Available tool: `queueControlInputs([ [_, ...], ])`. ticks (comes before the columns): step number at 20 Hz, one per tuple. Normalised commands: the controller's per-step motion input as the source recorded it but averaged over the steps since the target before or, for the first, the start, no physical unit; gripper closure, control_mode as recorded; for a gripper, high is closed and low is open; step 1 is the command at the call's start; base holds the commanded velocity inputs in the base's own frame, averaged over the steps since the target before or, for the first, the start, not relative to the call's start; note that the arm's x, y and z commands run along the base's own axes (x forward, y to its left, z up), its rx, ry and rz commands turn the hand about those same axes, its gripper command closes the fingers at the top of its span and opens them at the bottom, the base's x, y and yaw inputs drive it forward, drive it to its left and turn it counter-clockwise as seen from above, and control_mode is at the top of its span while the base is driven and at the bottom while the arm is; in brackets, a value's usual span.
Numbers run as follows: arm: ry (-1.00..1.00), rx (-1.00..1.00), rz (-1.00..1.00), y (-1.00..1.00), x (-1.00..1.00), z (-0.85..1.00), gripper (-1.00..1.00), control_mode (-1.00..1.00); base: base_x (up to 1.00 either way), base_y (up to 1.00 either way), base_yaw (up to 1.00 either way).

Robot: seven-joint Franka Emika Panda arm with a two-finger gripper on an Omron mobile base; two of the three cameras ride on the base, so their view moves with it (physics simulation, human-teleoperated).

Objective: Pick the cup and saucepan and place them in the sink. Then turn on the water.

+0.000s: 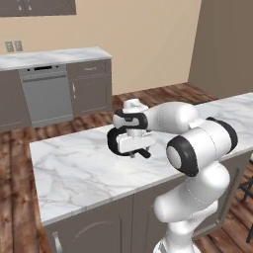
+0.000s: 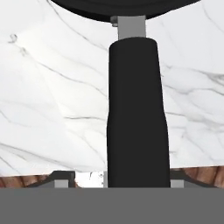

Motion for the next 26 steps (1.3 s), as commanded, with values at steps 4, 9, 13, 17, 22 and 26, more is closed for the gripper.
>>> queueControlInputs([
  [4, 0.00, 0.00, 0.00, 0.00, 0.00, 0.00, 1.00, -1.00, 0.00, 0.00, 0.00],
  [9, -0.13, -0.04, 0.00, 0.23, -0.22, 0.52, 1.00, -1.00, 0.00, 0.00, 0.00],
  [13, -0.33, 0.00, 0.00, 0.23, -0.46, 1.00, 1.00, -1.00, 0.00, 0.00, 0.00],
  [17, -0.06, 0.00, -0.04, 0.00, -0.41, 0.74, 1.00, -1.00, 0.00, 0.00, 0.00],
  [22, 0.00, 0.00, -0.05, -0.23, -0.80, 0.29, 1.00, -1.00, 0.00, 0.00, 0.00],
  [26, 0.00, 0.00, -0.02, -0.29, -0.80, 0.06, 1.00, -1.00, 0.00, 0.00, 0.00],
])
